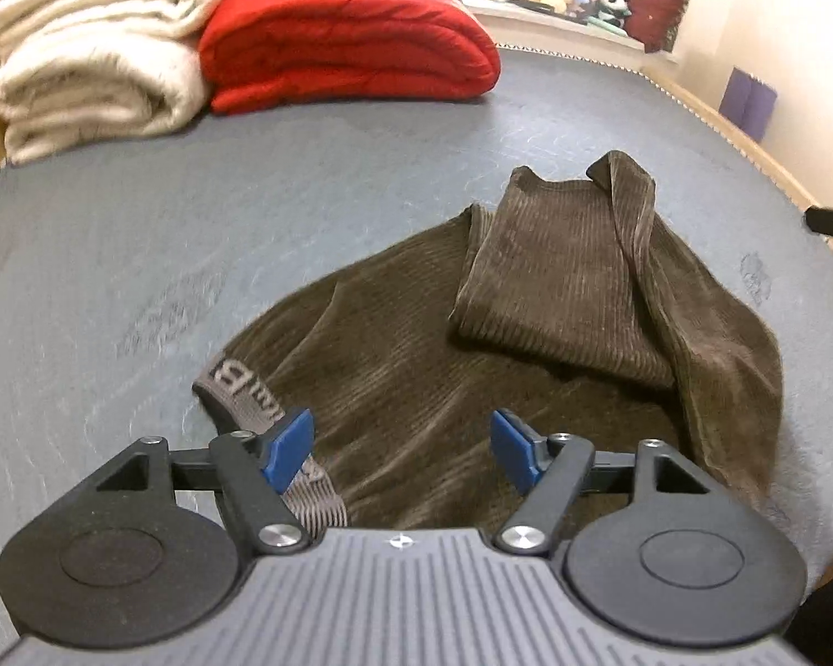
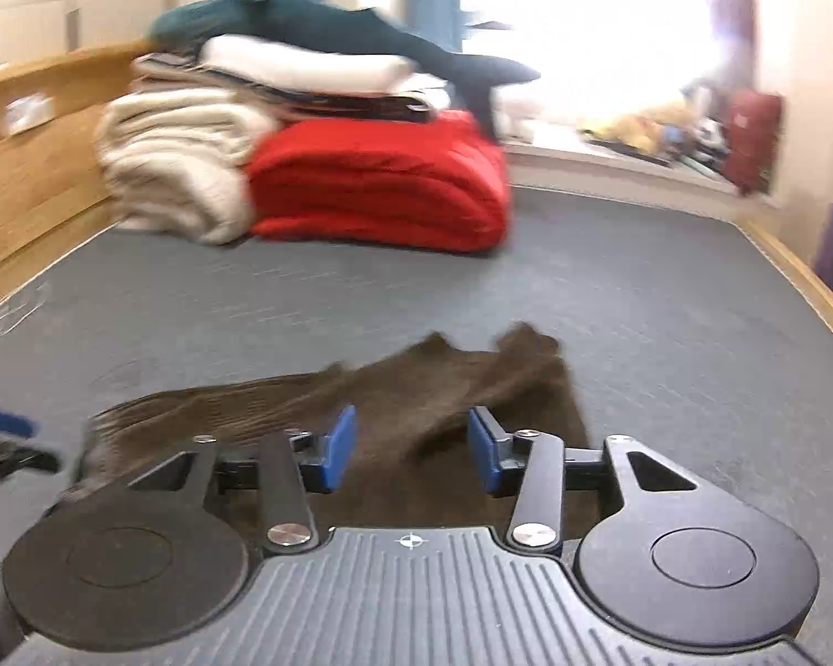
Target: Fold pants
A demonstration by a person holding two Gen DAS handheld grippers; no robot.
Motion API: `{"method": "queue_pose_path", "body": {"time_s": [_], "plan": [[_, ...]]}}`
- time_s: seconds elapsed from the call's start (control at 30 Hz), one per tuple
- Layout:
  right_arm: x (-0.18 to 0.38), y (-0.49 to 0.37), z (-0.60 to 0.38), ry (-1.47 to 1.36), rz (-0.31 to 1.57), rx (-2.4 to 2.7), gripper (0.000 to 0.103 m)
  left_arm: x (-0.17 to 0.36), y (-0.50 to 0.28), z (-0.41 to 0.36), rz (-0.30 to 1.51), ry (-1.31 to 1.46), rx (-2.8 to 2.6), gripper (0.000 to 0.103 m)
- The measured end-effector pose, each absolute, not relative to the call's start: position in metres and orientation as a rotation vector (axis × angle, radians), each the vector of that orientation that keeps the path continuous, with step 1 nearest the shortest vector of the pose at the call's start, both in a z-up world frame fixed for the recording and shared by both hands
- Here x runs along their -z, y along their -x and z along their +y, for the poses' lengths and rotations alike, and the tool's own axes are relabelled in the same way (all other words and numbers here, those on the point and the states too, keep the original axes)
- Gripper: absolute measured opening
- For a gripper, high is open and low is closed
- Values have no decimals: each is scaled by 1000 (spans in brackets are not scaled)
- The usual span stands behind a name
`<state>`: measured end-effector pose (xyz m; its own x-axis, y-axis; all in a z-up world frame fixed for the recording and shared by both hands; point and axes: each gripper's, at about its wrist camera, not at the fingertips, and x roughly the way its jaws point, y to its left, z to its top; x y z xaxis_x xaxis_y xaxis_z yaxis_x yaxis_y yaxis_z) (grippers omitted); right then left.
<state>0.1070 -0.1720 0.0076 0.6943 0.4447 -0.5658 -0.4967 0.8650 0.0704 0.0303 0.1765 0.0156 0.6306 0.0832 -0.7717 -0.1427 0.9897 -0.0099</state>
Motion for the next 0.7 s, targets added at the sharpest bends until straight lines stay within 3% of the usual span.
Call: {"method": "queue_pose_path", "body": {"time_s": [0.13, 0.17, 0.27, 0.7], "plan": [[39, -135, -150, 99, 760, -478, 49, -8, -43, 166, 913, 27, -154, 81], [42, -142, -144, 86, 748, -467, 51, -3, -47, 167, 942, 33, -162, 85], [60, -163, -122, 80, 803, -460, 60, 9, -57, 177, 1033, 43, -164, 85], [122, -212, -73, 13, 1013, -480, 60, 18, -60, 219, 1095, 45, -253, 85]]}}
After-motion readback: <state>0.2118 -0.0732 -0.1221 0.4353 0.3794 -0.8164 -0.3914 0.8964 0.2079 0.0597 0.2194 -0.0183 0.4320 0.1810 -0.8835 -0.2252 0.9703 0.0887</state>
